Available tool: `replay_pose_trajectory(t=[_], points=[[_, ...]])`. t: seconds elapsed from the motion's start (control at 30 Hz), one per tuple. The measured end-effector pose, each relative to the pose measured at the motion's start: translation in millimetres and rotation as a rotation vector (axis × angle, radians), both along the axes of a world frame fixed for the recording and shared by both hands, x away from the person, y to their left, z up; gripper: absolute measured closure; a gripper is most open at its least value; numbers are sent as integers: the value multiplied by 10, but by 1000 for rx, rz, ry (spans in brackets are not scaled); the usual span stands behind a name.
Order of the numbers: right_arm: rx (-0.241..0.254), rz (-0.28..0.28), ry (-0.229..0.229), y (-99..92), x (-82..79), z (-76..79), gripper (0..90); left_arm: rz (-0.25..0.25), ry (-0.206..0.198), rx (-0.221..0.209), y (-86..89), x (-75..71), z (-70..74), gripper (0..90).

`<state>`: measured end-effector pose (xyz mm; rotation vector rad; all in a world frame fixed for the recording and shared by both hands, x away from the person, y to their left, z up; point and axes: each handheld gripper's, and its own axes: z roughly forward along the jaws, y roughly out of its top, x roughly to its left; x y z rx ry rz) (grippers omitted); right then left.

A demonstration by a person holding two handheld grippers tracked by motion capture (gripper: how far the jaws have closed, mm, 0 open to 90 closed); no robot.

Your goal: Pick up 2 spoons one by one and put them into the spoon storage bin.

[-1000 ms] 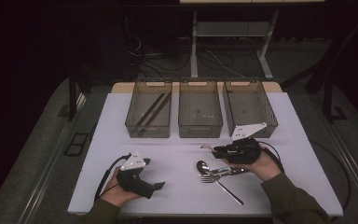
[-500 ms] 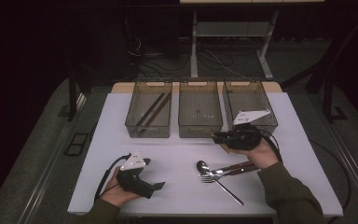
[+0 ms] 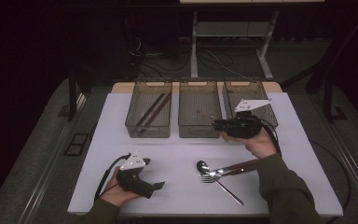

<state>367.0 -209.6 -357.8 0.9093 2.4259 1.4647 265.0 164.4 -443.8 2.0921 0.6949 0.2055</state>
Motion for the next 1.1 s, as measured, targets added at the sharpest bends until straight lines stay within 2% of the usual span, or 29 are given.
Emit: replay_pose_trajectory(t=[0.23,0.43,0.57,0.8,1.1], points=[[-2,-25,-6,31,144,113,757,-3,0,1,-10,-4,4,0],[12,-56,-2,78,346,164,757,-3,0,0,-5,-1,4,0],[4,-83,5,125,506,169,757,-2,0,-3,-1,-2,5,0],[20,-117,49,196,764,105,756,-3,-1,-7,-3,-6,8,0],[-52,-151,134,327,988,-107,755,-11,-6,-1,5,-1,10,0]])
